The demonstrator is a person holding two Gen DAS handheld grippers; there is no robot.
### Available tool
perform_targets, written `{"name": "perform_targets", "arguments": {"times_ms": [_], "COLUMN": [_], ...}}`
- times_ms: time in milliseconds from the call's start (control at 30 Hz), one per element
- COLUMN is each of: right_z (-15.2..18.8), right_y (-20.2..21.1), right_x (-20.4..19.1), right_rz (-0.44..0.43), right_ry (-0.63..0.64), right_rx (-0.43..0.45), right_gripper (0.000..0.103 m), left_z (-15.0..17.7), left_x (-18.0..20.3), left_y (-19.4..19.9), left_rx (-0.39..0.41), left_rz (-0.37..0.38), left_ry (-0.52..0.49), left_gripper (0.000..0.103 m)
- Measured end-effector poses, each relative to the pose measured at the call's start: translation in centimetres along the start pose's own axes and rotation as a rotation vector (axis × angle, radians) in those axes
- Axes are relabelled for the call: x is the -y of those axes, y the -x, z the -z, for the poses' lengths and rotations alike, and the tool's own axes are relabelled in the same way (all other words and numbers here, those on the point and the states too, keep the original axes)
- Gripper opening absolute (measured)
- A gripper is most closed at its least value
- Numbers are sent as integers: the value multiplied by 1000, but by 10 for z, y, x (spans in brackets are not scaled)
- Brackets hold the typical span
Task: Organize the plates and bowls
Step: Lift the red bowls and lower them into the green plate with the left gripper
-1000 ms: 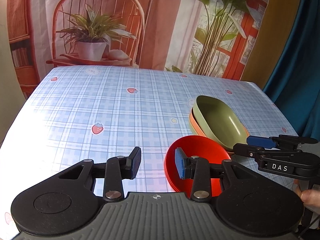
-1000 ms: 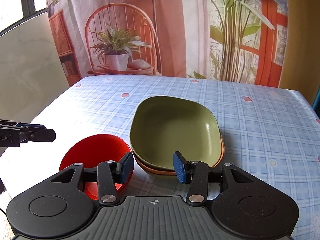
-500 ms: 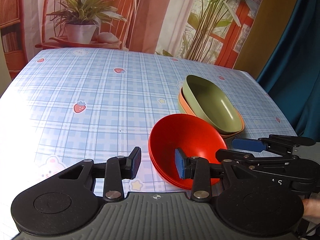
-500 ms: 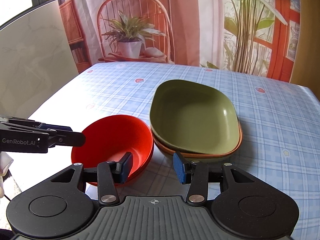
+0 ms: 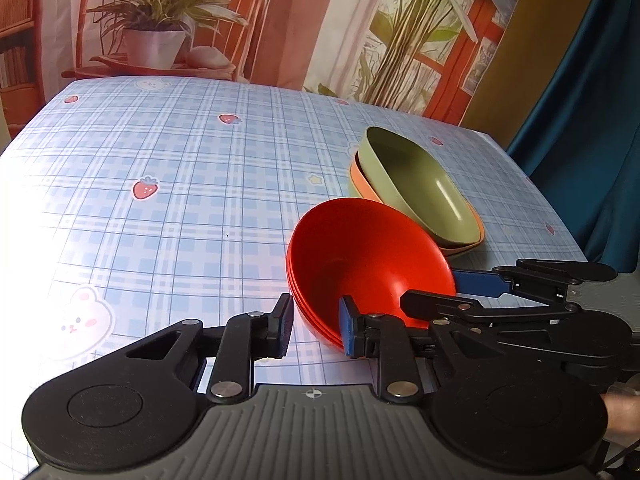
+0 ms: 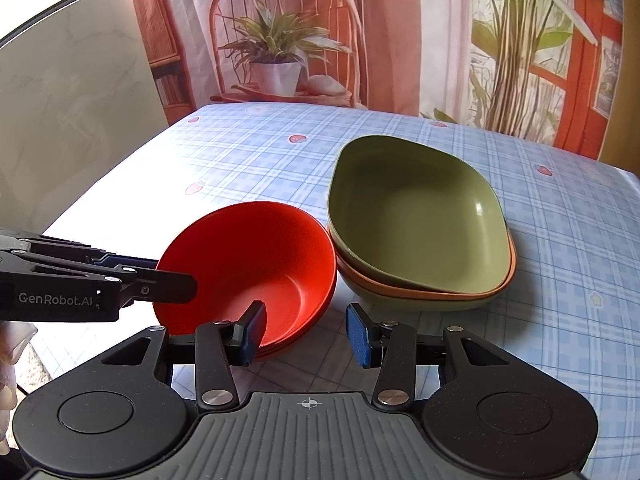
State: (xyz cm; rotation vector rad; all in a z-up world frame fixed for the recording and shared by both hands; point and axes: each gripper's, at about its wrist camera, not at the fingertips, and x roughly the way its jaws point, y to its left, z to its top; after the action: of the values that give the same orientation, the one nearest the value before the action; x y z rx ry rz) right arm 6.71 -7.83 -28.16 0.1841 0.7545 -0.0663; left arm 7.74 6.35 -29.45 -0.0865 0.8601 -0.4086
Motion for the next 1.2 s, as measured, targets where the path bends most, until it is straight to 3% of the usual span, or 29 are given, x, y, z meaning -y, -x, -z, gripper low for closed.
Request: {"name": "perform_targets", "arguments": {"times_ms": [167,733,900,1200], "right_z": [0,0,0,-10], "right_y": [-7,-16,-13,5], "right_x": [-5,-8,-7,-23], "right_rz": [-12,-9,-20,-61], "right_ry": [15,20,15,89], "right_rx": [-14,-28,-22,52], "right_gripper": [33,31,21,20], "left_z": [1,7,12,4], "left_x": [-3,-11,-6,-2], "left_y": [0,-9,0,35], "left_rx": [3,12,26,96], "left_rz": [12,52,11,-52], "left_ry": [6,83,80,84], "left_gripper": [25,25,24,24]}}
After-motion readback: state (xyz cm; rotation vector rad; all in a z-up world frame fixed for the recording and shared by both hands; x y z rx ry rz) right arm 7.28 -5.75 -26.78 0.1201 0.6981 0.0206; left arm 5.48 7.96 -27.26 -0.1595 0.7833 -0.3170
